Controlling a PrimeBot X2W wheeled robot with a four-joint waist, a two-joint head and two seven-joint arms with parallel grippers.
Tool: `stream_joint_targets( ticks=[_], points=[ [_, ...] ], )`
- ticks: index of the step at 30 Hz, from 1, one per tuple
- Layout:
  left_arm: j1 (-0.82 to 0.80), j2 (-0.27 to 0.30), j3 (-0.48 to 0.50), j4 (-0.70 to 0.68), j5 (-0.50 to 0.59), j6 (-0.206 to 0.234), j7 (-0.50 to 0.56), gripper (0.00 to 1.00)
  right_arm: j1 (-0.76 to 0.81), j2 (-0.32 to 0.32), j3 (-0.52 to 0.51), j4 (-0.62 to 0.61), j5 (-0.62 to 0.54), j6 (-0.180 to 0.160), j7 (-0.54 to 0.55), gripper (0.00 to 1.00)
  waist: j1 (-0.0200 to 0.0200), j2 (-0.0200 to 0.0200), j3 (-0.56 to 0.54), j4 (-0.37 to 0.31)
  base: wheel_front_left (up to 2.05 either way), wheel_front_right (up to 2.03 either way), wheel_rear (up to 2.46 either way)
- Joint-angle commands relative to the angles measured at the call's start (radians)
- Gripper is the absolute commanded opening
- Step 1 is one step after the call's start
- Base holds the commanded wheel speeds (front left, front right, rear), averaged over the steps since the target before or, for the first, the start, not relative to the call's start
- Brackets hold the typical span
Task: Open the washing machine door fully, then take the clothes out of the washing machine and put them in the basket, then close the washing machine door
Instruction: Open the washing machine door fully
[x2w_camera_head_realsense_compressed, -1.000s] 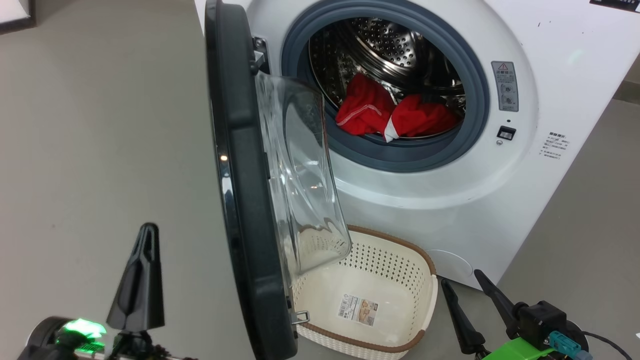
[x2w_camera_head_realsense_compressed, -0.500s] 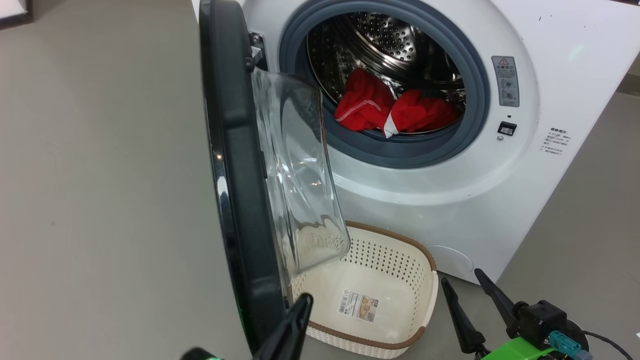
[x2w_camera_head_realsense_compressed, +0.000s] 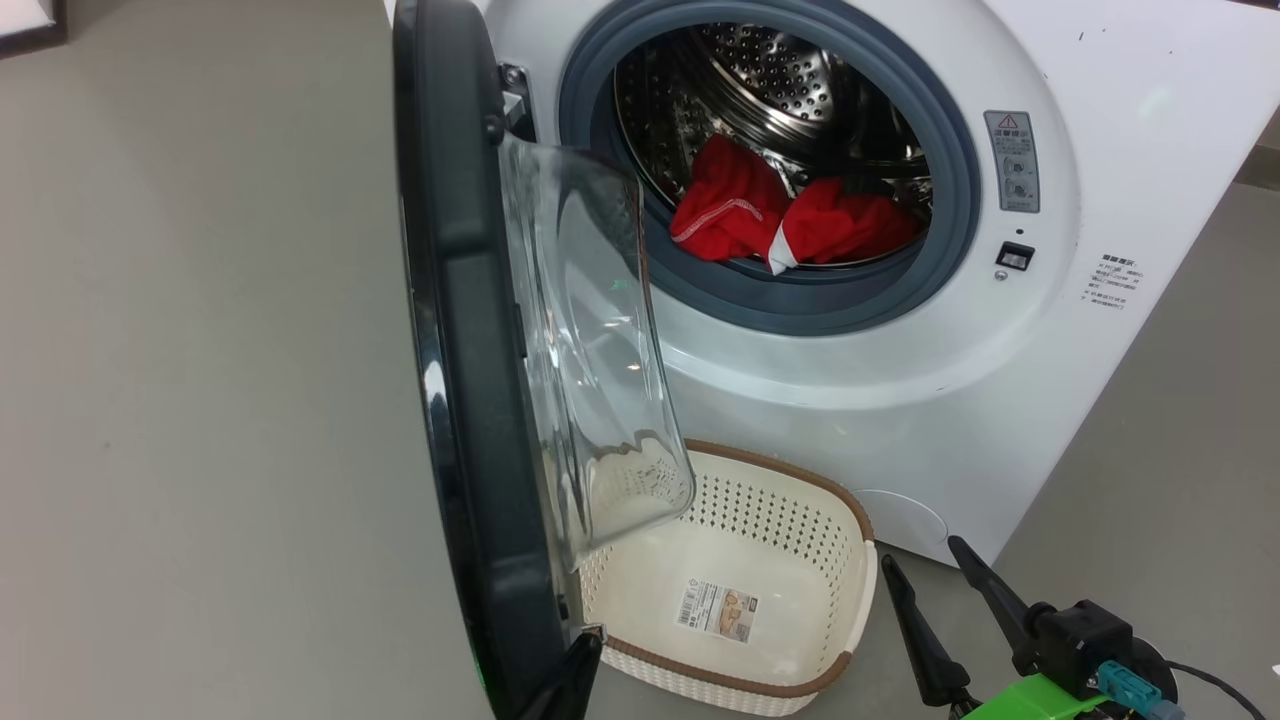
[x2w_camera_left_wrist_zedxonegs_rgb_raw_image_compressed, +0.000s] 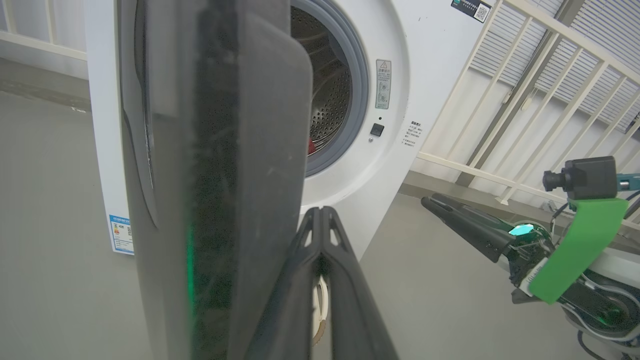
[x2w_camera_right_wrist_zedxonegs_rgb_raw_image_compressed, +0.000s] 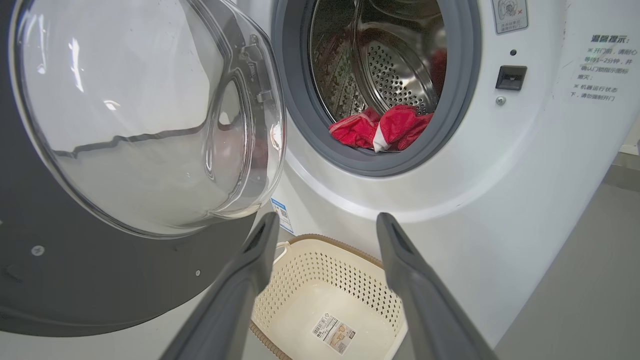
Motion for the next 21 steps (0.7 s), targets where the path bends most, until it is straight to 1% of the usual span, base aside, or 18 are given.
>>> stream_joint_targets(
  ticks=[1,7,12,21],
  points=[
    [-0.047,-0.002,0.047,-0.014,-0.010,0.002,-0.005,0.00,-0.026,-0.009,0.017,-0.029,-0.014,0.005,-0.009,1.00,0.0000,-0.0001,0.001,0.000,0.00,0.00,0.00],
    [-0.042,-0.017,0.128,-0.013,0.011,0.002,-0.005,0.00,-0.029,-0.009,0.015,-0.034,-0.019,0.005,-0.009,1.00,0.0000,-0.0001,0.006,0.003,0.00,0.00,0.00],
    [-0.032,-0.029,0.232,-0.020,0.039,0.002,-0.005,0.00,-0.032,-0.009,0.013,-0.037,-0.021,0.005,-0.009,1.00,0.0000,-0.0001,0.010,0.006,0.00,0.00,0.00],
    [-0.040,-0.040,0.428,0.006,0.090,0.005,-0.005,0.00,-0.032,-0.006,0.005,-0.045,-0.023,0.005,-0.009,1.00,0.0000,-0.0001,0.013,0.004,0.00,0.00,0.00]
  ],
)
